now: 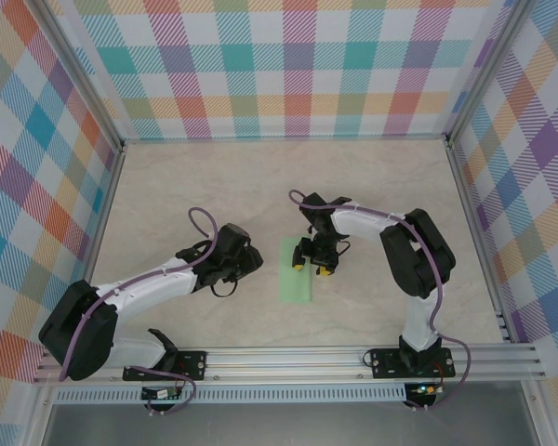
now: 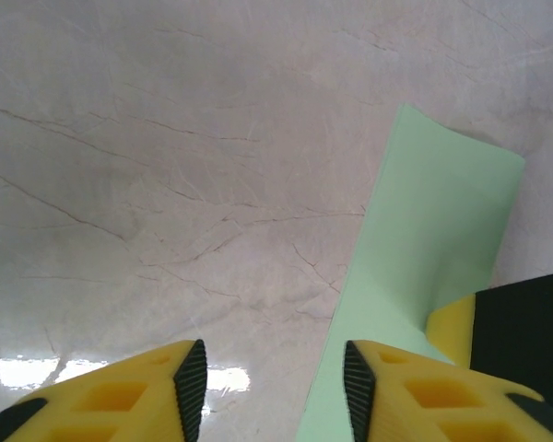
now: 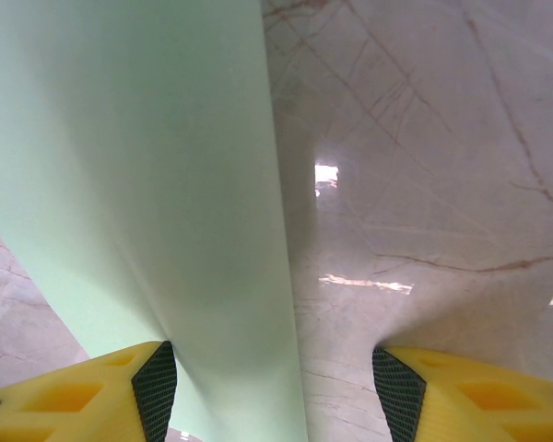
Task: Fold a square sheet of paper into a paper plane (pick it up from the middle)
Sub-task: Hold the square sheet of paper at the center of the table.
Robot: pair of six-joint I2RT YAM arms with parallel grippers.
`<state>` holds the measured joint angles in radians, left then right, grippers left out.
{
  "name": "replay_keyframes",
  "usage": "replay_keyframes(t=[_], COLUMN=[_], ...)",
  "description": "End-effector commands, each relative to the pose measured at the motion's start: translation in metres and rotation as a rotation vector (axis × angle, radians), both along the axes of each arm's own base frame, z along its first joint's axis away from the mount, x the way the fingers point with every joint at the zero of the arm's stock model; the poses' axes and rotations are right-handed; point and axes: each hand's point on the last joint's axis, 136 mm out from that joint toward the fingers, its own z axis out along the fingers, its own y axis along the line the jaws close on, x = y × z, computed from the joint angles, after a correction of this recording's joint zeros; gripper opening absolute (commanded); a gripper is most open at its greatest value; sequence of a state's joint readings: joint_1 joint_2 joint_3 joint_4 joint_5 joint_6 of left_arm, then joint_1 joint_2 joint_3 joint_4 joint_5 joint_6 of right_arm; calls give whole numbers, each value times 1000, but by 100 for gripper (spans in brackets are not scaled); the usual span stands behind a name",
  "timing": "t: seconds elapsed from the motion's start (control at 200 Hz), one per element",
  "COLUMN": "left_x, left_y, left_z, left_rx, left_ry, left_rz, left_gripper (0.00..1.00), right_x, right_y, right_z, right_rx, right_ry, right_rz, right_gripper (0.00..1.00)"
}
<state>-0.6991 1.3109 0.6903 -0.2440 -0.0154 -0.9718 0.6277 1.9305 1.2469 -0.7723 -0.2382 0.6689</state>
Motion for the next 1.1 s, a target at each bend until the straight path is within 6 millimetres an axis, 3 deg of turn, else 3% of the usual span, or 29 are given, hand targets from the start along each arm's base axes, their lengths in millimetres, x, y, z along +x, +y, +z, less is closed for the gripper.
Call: replay_keyframes(t=[0.0, 0.15, 0.41, 0.585, 1.095], left_x=[5, 9, 11, 11, 12], left_y=[-22, -45, -81, -93, -96], left_z=[7, 9, -6, -20, -47], left_rx=[-59, -97, -99, -90, -40], left_ry=[-17, -5, 39, 66, 114], left_rz=[-64, -128, -207, -220, -225], left_gripper=[38, 17, 0, 0, 0], right_x=[-12, -13, -14, -14, -19], right_y=[-20, -22, -24, -24, -27], right_z=[-43, -46, -48, -48, -52], right_rx=[-119, -131, -140, -142, -149], right_ry=[51, 53, 56, 59, 70], right_rz=[14, 14, 12, 13, 14], right_gripper=[63, 63, 64, 64, 64])
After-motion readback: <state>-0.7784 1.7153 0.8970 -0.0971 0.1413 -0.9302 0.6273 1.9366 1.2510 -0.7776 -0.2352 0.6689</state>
